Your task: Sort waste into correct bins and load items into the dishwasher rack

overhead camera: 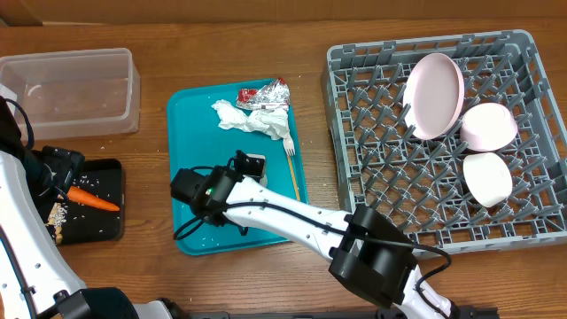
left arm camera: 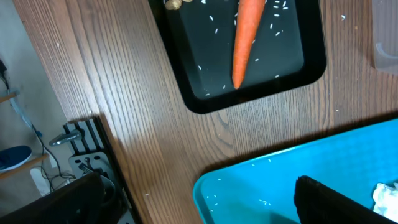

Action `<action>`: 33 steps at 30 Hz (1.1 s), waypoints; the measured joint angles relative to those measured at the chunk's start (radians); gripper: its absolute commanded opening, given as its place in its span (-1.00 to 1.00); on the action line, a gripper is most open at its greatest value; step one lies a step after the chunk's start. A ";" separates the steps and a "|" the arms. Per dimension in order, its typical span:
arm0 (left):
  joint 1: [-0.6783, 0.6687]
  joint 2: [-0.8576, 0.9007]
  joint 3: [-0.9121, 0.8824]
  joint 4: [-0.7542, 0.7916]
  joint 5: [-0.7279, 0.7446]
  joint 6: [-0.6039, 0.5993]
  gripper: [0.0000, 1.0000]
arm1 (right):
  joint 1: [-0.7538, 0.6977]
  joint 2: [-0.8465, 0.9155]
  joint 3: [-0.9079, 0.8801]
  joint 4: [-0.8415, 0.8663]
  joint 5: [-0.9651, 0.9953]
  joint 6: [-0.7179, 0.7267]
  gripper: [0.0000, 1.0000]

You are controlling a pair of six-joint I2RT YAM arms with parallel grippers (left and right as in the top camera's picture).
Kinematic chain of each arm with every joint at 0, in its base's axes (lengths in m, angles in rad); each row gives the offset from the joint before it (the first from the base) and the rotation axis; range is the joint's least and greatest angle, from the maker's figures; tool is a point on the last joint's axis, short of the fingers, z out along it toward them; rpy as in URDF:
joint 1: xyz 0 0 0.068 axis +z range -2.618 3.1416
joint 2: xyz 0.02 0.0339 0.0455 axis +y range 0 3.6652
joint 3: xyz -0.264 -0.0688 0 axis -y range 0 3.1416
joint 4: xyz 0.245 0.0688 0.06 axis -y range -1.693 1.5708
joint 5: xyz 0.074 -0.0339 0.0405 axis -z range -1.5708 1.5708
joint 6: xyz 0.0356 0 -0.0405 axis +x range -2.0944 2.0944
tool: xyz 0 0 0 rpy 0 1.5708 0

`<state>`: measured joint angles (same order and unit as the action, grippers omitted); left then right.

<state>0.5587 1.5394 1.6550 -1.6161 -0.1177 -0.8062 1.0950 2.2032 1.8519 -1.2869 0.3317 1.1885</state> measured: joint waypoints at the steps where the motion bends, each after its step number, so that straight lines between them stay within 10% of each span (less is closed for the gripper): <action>1: 0.000 0.000 0.000 0.000 0.000 0.000 1.00 | -0.003 0.000 0.003 -0.001 -0.019 -0.012 -0.10; 17: 0.000 0.000 0.000 0.000 0.000 0.000 1.00 | -0.055 0.000 0.219 -0.185 -0.229 -0.143 -0.04; 23: 0.000 0.000 0.000 0.000 0.000 0.000 1.00 | -0.174 -0.001 0.282 -0.226 -0.251 -0.230 0.99; 33: 0.000 0.000 0.000 0.000 0.000 0.000 0.99 | -0.378 -0.001 0.283 -0.147 -0.457 -0.566 1.00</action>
<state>0.5587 1.5394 1.6550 -1.6165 -0.1177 -0.8059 0.7174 2.2021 2.1353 -1.4342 -0.1253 0.6224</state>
